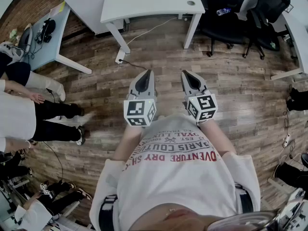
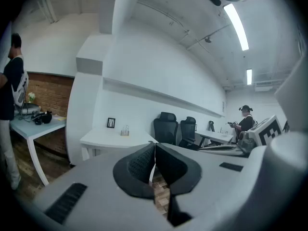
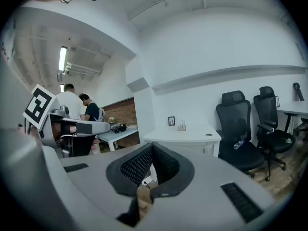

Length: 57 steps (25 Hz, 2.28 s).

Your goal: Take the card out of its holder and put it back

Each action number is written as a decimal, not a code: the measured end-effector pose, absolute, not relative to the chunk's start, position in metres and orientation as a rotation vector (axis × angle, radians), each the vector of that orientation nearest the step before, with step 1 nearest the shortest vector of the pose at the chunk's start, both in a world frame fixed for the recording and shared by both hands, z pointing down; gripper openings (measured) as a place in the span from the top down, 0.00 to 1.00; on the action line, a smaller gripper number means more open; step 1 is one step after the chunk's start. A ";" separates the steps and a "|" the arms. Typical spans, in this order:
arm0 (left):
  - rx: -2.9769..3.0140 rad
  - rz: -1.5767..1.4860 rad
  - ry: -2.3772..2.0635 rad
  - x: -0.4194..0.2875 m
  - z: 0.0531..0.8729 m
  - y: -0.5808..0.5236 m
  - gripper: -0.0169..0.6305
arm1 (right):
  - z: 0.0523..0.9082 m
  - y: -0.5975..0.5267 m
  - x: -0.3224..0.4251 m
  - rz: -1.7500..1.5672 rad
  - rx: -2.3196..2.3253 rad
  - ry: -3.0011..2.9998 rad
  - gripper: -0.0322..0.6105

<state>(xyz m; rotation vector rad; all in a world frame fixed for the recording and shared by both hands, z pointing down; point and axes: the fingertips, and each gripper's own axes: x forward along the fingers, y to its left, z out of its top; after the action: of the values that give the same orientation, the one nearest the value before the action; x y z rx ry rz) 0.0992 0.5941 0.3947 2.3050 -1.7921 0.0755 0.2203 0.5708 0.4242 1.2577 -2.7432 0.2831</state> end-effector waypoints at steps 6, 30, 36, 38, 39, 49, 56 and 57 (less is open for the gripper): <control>2.304 0.089 -1.784 0.090 0.398 0.588 0.94 | 0.427 0.565 0.212 0.290 1.259 -2.735 0.91; 2.208 0.112 -1.774 0.028 0.436 0.521 0.94 | 0.459 0.491 0.161 0.394 1.242 -2.692 0.91; 2.159 0.123 -1.842 0.034 0.438 0.465 0.94 | 0.463 0.424 0.163 0.404 1.161 -2.731 0.91; 2.140 0.122 -1.869 0.038 0.435 0.443 0.94 | 0.461 0.397 0.166 0.408 1.130 -2.744 0.91; 2.130 0.120 -1.887 0.039 0.432 0.431 0.94 | 0.459 0.382 0.167 0.408 1.111 -2.753 0.91; 2.048 0.047 -1.991 0.060 0.423 0.292 0.94 | 0.447 0.236 0.191 0.352 0.996 -2.789 0.91; 2.022 0.092 -1.958 0.076 0.436 0.232 0.94 | 0.465 0.173 0.210 0.431 1.010 -2.749 0.91; 2.013 0.095 -1.954 0.074 0.438 0.226 0.94 | 0.468 0.168 0.209 0.439 1.007 -2.743 0.91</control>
<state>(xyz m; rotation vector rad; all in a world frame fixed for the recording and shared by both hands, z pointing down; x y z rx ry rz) 0.0742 0.2260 0.4383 2.0128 -1.9540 0.0951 0.2091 0.1679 0.4681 1.0072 -2.7426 0.4393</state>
